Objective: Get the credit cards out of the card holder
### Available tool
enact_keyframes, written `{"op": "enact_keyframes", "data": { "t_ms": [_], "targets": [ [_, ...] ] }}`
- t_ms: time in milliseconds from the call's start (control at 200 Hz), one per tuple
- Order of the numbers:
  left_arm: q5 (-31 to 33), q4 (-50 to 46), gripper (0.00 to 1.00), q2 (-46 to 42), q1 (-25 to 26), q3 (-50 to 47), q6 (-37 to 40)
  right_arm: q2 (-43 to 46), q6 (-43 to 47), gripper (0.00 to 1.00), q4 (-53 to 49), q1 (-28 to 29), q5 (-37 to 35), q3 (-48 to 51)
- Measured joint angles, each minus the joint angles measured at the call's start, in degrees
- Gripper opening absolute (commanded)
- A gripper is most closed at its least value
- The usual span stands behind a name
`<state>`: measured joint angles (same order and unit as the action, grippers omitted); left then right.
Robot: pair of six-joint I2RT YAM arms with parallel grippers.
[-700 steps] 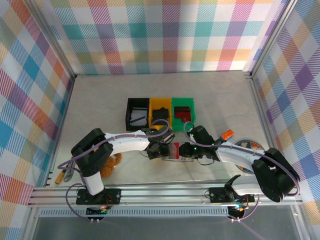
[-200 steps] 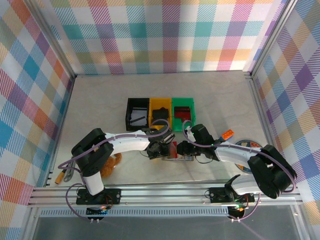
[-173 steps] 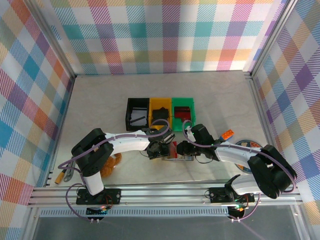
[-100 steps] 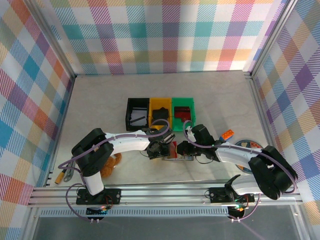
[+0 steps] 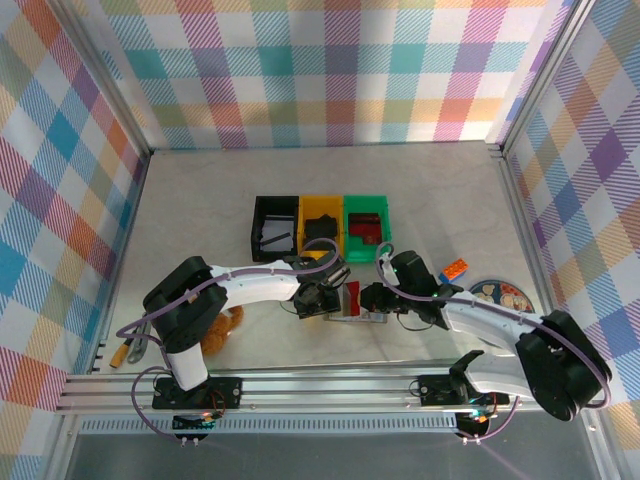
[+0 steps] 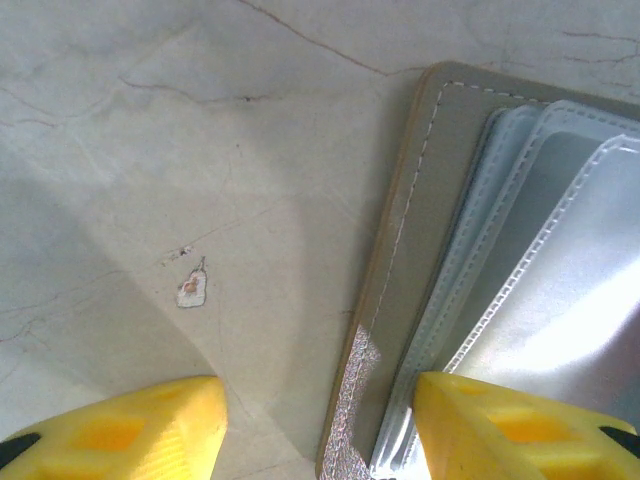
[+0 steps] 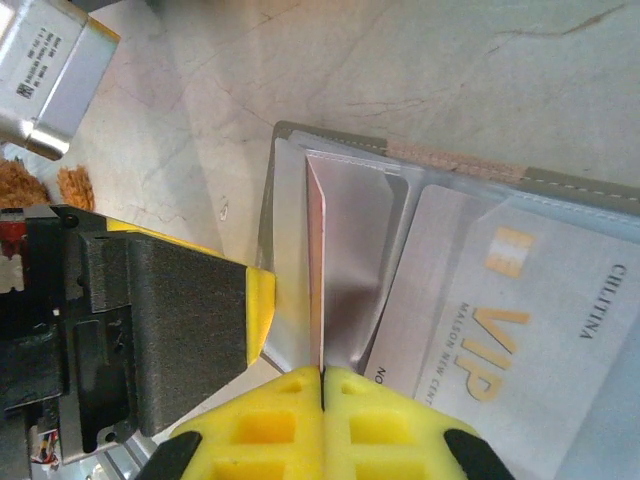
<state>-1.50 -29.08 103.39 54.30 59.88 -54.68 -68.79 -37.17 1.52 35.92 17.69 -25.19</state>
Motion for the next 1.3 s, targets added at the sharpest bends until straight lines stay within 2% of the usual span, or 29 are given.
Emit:
{"op": "enact_keyframes", "data": {
  "t_ms": [345,605,870,1100,1300],
  "targets": [
    [-0.17,0.0,0.54,0.0,-0.07,0.0,0.0,7.3,0.48,0.0,-6.99,-3.21,-2.38,0.15],
    [-0.35,0.74,0.55,-0.79,-0.17,-0.61,0.02,14.62,-0.22,0.0,-13.84,-4.85,-6.73,-0.13],
    [-0.13,2.43,0.59,-3.19,-0.22,-1.53,1.14,19.78,-5.2,0.0,-21.46,-4.85,-13.35,-8.22],
    [-0.39,4.31,0.62,-5.42,0.15,-2.73,4.09,19.17,-9.9,0.0,-25.2,-4.85,-19.21,-16.68],
    [0.94,4.2,0.65,-12.74,0.42,-2.73,7.34,12.46,-17.49,0.0,-29.07,-4.85,-22.6,-22.14]
  ]
}}
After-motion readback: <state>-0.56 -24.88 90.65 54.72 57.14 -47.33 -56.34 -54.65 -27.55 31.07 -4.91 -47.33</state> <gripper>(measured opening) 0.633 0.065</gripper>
